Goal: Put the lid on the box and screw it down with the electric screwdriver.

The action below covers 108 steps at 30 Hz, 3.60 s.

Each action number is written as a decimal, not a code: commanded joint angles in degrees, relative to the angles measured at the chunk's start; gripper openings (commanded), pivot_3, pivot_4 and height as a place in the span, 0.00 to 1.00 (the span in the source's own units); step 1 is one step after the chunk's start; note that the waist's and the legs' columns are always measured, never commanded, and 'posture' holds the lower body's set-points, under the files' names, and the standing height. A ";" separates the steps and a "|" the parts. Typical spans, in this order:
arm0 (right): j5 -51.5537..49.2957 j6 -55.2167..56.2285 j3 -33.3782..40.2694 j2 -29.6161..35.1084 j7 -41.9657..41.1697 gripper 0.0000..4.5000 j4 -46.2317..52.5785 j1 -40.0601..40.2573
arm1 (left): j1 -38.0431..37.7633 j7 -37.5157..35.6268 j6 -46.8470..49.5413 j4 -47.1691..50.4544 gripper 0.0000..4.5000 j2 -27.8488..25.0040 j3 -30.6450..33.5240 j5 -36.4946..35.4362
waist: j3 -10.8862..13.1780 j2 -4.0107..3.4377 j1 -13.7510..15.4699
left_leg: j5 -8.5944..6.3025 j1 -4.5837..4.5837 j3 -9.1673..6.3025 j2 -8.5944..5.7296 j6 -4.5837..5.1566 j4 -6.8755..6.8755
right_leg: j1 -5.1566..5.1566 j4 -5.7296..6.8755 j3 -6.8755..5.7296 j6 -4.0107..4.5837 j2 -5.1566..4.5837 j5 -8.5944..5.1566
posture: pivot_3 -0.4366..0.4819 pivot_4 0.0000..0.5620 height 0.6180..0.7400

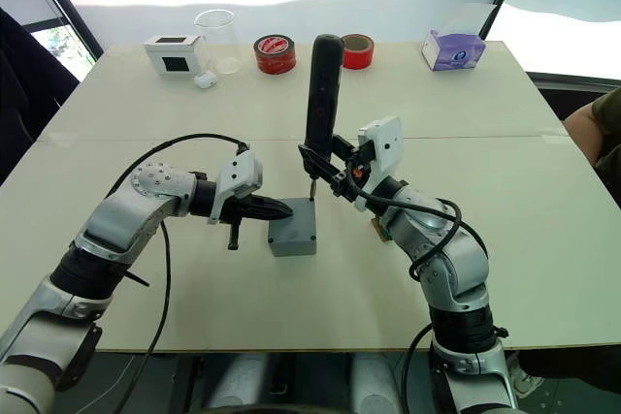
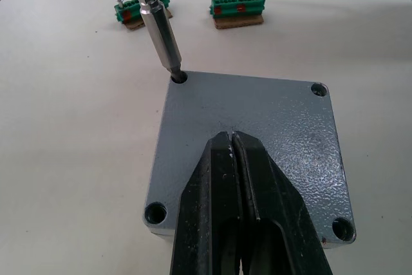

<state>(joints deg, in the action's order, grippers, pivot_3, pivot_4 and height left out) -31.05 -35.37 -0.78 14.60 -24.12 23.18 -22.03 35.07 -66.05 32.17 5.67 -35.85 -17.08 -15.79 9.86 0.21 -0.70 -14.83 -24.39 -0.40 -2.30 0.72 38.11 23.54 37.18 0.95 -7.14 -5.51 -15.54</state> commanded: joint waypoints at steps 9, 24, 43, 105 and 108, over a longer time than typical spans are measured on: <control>2.93 3.61 -3.58 0.90 -1.96 0.38 0.14 3.86 | -0.67 -0.40 0.73 0.57 0.00 -0.44 -0.52 0.40 | -0.02 0.02 -0.03 | 0.00 0.09 0.00 0.00 0.00 0.00 | -0.09 0.00 0.00 0.00 0.00 0.00 | 0.48 0.27 1.00; 5.78 3.44 -7.19 3.12 -4.69 0.38 -3.41 5.62 | -1.26 0.42 1.69 1.60 0.00 -0.19 -0.77 0.67 | -0.14 0.13 -0.04 | -0.05 0.92 0.00 0.01 0.07 -0.16 | -0.88 -0.13 0.01 0.02 0.00 -0.04 | 0.48 0.27 1.00; 6.09 3.32 -7.46 2.49 -5.59 0.38 -5.64 5.24 | -1.89 1.39 2.41 2.55 0.00 0.13 -0.60 0.47 | -0.61 0.34 -0.03 | -0.05 0.96 -0.02 0.03 0.06 -0.20 | -0.89 -0.16 0.02 0.06 -0.02 -0.06 | 0.48 0.27 1.00; -30.27 -57.13 14.66 47.63 2.47 0.38 -22.98 -6.40 | 4.35 -8.57 -1.07 9.32 0.00 -4.30 -0.35 -6.87 | -0.23 -0.04 -0.46 | -0.10 -0.13 0.14 0.03 0.16 -0.23 | 0.08 -0.33 -0.03 0.08 -0.20 -0.05 | 0.48 0.27 1.00; -30.25 -57.13 12.72 47.81 3.08 0.38 -25.38 -6.99 | 4.06 -8.55 -1.28 9.91 0.00 -3.57 -0.94 -6.65 | -0.22 -0.05 -0.20 | -0.10 -0.09 0.15 0.07 0.16 -0.21 | 0.07 -0.29 0.00 0.08 -0.14 -0.05 | 0.48 0.27 1.00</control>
<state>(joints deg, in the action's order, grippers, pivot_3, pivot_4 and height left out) -60.04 -92.14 11.06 61.60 -20.81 -1.58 -27.19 38.77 -74.48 31.81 14.16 -39.24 -18.18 -22.91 9.64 0.16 -0.90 -14.93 -24.49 -0.26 -2.23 0.88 37.90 23.61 36.89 0.94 -7.07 -5.63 -15.59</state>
